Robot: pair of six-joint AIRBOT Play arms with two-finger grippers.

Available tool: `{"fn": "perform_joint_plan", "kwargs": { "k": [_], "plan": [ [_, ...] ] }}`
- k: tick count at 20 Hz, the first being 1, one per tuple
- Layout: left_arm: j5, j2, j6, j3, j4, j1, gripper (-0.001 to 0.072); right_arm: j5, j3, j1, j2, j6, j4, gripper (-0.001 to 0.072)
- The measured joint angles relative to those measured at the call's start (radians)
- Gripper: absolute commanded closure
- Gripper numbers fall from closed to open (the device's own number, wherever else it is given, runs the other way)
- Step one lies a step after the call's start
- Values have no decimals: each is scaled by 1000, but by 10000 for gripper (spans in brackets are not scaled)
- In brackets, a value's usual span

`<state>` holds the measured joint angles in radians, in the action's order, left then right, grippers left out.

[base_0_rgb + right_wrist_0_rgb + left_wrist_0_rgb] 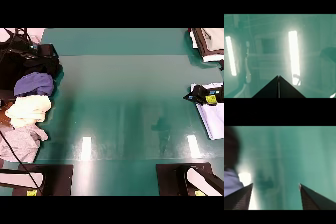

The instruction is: Fold the shirts.

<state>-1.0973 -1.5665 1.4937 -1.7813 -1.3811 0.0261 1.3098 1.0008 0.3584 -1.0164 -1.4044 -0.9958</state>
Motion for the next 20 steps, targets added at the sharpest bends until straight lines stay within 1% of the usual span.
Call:
{"fn": "perform_joint_plan", "kwargs": {
  "k": [3,8,9,12,13,14,17,18,20],
  "plan": [
    [83,-84,27,0,-58,45,31,2,-5,0,0,0,0,688],
    [217,-228,32,0,-74,79,32,2,-64,0,0,0,0,688],
    [236,-250,31,1,-77,82,53,2,-81,0,0,0,0,688],
    [289,-294,28,0,-78,86,545,-3,-117,0,0,0,1,688],
    [301,-303,28,-2,-78,86,653,-5,-124,0,0,0,1,688],
    [309,-307,27,-6,-77,87,684,-6,-128,0,0,0,2,688],
    [282,-316,24,-64,-53,88,685,-8,-136,0,0,0,3,688],
    [258,-316,11,-102,-30,88,685,-8,-136,0,0,0,5,688],
    [204,-302,-42,-194,55,89,685,-8,-123,0,0,0,7,688]
  ]
}}
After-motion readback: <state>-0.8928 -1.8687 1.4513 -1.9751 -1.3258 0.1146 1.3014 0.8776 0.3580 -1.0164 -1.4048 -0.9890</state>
